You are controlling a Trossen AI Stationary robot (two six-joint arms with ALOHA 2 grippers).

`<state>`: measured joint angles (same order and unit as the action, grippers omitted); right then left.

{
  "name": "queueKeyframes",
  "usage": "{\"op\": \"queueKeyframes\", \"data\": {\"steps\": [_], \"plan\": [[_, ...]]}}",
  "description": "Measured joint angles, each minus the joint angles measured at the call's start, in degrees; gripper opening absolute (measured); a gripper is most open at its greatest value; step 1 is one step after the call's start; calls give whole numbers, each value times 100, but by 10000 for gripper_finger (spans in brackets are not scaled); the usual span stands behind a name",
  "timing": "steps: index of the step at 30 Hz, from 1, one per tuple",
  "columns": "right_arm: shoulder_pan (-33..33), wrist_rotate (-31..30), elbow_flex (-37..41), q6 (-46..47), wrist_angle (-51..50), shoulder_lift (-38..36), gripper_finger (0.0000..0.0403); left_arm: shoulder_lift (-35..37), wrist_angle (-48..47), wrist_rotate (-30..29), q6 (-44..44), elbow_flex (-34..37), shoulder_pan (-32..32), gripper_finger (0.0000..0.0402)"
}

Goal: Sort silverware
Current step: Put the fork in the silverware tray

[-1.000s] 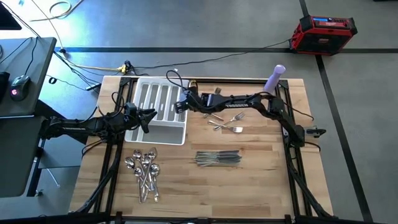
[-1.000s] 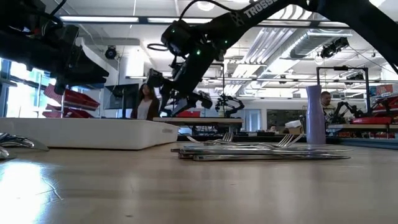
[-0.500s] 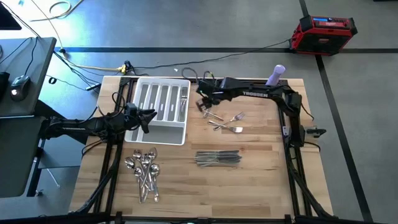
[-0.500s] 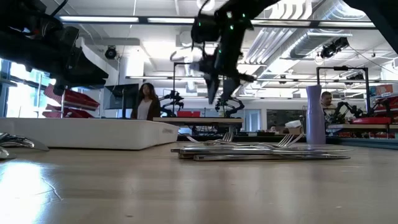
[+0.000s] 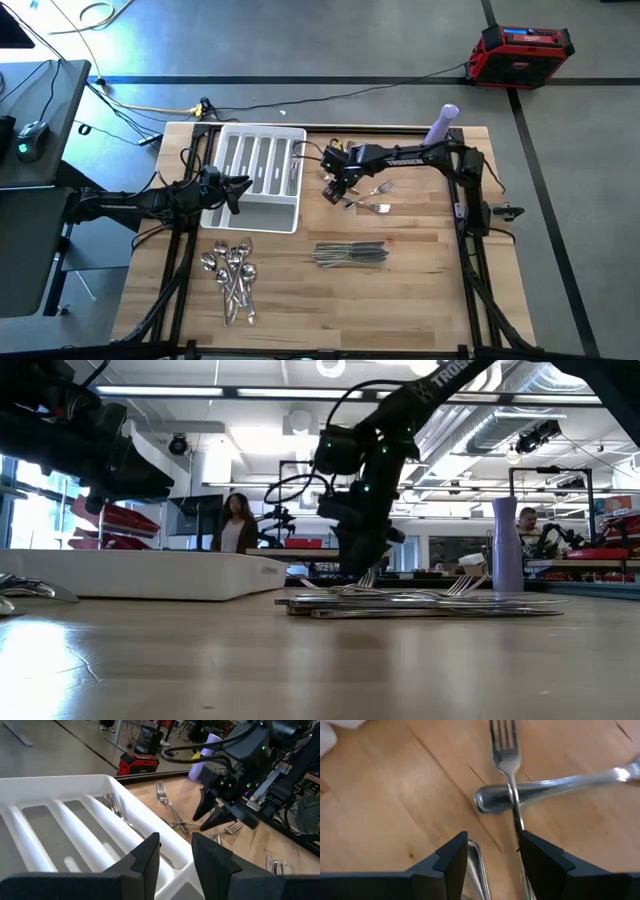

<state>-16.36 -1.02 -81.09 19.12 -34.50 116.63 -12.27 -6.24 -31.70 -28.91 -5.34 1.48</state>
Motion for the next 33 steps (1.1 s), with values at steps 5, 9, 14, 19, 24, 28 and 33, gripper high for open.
{"op": "queueKeyframes", "data": {"steps": [5,9,14,19,24,28,33], "plan": [[0,-481,41,-114,99,170,140,-11,-7,2,1,0,0,97],[-15,-457,38,-165,96,303,91,-11,-24,-2,3,0,0,97],[-11,-495,28,-165,150,350,11,-11,-75,-2,4,0,0,97],[-6,-545,-134,115,-111,372,4,-11,-111,-2,3,0,0,97],[57,-862,-634,321,-667,379,1,-11,-144,-2,3,0,0,97],[198,-1170,-1184,371,-1050,359,1,-11,-150,-40,1,0,0,97],[365,-974,-1787,633,-570,346,1,-11,-138,-57,1,0,0,97]]}}
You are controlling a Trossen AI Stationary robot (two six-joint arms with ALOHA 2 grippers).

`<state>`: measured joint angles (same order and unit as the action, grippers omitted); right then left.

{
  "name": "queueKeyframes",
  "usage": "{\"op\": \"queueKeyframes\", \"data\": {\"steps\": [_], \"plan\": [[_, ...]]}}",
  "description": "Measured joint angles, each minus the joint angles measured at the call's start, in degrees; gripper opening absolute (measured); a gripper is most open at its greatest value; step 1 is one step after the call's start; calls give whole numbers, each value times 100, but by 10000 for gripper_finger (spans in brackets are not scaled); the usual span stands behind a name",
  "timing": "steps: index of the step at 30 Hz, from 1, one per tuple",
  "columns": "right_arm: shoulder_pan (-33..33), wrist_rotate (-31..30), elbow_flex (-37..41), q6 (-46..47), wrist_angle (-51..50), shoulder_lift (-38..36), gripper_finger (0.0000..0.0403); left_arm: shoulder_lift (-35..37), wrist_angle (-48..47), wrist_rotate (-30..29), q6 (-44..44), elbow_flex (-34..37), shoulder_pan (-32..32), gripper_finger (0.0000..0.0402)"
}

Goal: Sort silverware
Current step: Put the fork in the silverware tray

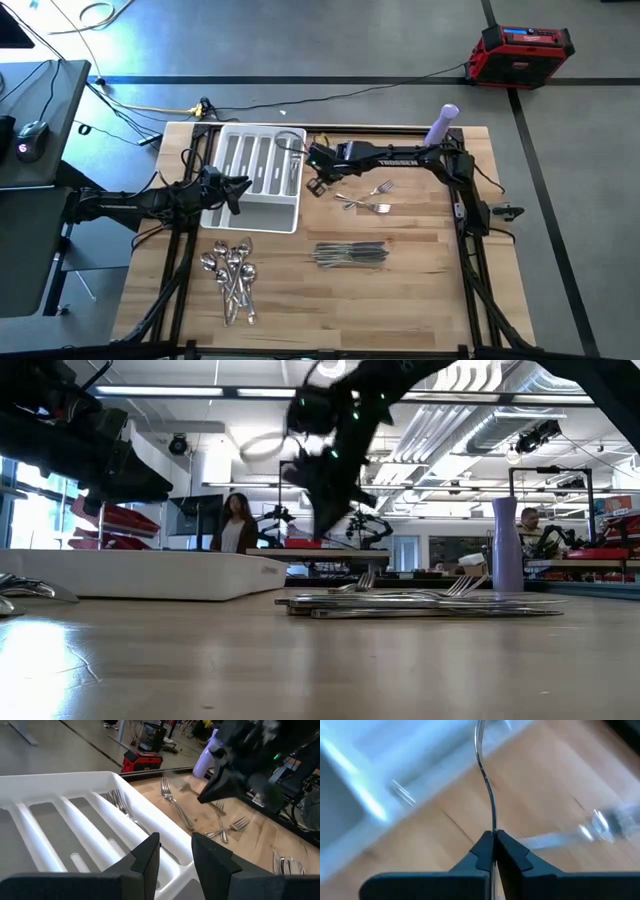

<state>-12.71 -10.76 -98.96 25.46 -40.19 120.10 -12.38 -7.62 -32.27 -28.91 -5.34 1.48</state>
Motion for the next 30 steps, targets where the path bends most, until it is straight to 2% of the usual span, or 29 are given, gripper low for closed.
{"op": "queueKeyframes", "data": {"steps": [4,9,23,27,30], "plan": [[49,392,-66,411,1130,2,1,0,6,-2,0,0,0,97],[62,219,-72,934,1775,245,1,0,18,-21,0,0,0,97],[-87,-472,-758,2116,1988,1079,0,0,16,-46,-46,0,0,97],[-146,-447,-751,2523,1972,1309,0,0,14,-48,-47,0,0,97],[-142,-138,-750,2784,2060,1497,0,0,12,-46,-47,0,0,97]]}}
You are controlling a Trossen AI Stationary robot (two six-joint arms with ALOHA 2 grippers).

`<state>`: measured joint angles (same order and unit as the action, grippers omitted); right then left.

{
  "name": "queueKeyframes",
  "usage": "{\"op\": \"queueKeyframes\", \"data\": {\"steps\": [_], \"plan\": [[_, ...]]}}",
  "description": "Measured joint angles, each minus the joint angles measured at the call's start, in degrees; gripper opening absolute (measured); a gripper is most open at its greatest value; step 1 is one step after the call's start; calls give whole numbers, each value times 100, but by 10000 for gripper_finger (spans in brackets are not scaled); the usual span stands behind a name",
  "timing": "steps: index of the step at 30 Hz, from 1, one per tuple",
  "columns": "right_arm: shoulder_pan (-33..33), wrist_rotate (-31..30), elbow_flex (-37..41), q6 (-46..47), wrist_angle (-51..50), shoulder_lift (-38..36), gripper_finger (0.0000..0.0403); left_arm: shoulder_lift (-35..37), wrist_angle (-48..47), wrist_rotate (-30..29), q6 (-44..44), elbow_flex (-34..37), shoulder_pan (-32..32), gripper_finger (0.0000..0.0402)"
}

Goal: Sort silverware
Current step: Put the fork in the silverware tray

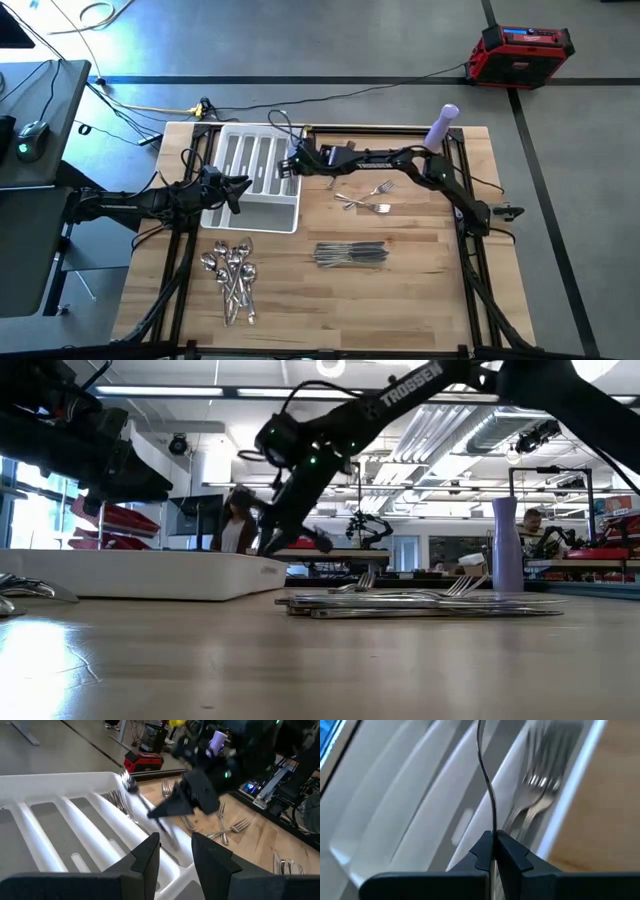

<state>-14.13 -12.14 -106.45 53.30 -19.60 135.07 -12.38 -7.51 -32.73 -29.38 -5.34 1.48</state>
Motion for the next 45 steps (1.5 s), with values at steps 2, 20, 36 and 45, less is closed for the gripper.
{"op": "queueKeyframes", "data": {"steps": [2,20,36,45], "plan": [[5,156,0,77,142,140,0,0,1,-1,-1,0,0,97],[39,-531,-9,33,359,207,116,0,-42,9,-1,0,0,97],[48,-1142,-45,-2006,-757,-1099,169,0,-111,26,-2,0,0,97],[-66,-137,55,-2043,-4501,-1581,170,2,-130,24,-60,0,0,97]]}}
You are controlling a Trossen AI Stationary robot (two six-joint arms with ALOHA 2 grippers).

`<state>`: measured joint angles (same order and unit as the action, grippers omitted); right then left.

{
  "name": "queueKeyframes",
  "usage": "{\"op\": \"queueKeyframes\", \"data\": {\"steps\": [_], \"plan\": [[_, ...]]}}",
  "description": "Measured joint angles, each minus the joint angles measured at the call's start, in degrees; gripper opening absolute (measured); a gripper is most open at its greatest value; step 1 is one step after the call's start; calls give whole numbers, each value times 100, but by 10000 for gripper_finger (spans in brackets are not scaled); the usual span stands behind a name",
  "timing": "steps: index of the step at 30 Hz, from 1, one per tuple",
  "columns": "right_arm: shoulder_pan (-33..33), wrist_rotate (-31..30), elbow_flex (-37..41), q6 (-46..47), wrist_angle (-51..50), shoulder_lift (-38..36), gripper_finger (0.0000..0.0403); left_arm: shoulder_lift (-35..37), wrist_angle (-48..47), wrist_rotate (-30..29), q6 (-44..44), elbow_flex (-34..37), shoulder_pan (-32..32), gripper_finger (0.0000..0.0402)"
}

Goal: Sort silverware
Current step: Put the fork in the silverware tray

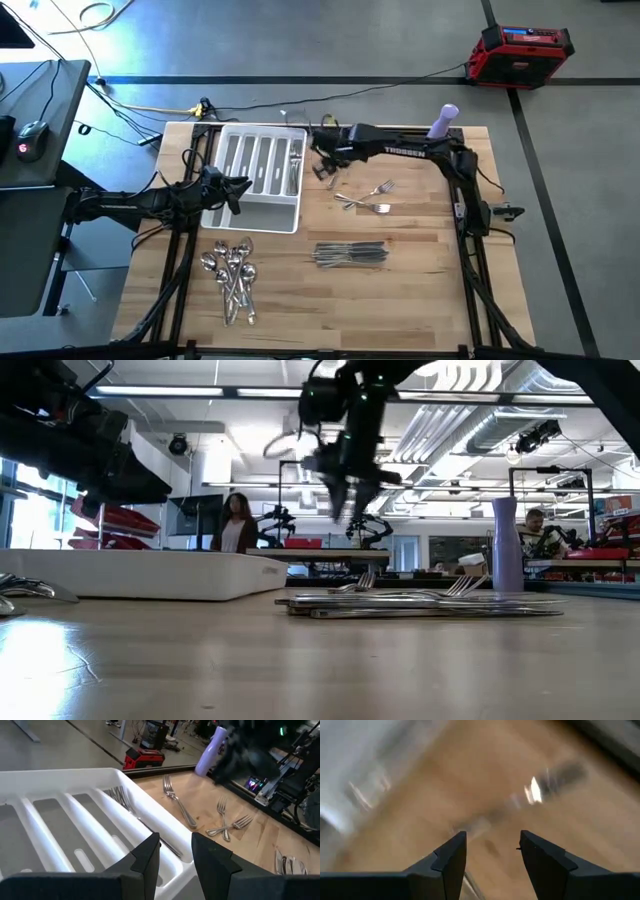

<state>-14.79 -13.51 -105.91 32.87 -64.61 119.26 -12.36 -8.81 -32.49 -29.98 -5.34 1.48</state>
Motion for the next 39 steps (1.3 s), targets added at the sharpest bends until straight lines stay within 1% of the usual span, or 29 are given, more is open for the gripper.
{"op": "queueKeyframes", "data": {"steps": [4,8,11,14,17,21,24,33,39], "plan": [[205,473,279,-717,-606,0,170,0,-27,-1,0,0,0,97],[463,980,513,-1747,-971,0,170,0,-34,-2,0,0,0,97],[660,1059,811,-2499,-1068,0,170,0,-36,-2,0,0,0,97],[772,1080,1270,-2931,-952,0,167,-2,-47,8,4,0,0,97],[774,1009,1788,-3066,-619,0,160,-2,-48,25,4,0,0,97],[730,672,2428,-3023,83,-62,150,-2,-47,26,4,0,0,97],[683,710,2704,-3008,480,-121,144,0,-47,26,7,0,0,97],[484,825,2804,-3278,865,-148,140,-2,-47,23,20,0,0,97],[305,937,2808,-3249,1101,-180,137,-2,-47,22,20,0,0,97]]}}
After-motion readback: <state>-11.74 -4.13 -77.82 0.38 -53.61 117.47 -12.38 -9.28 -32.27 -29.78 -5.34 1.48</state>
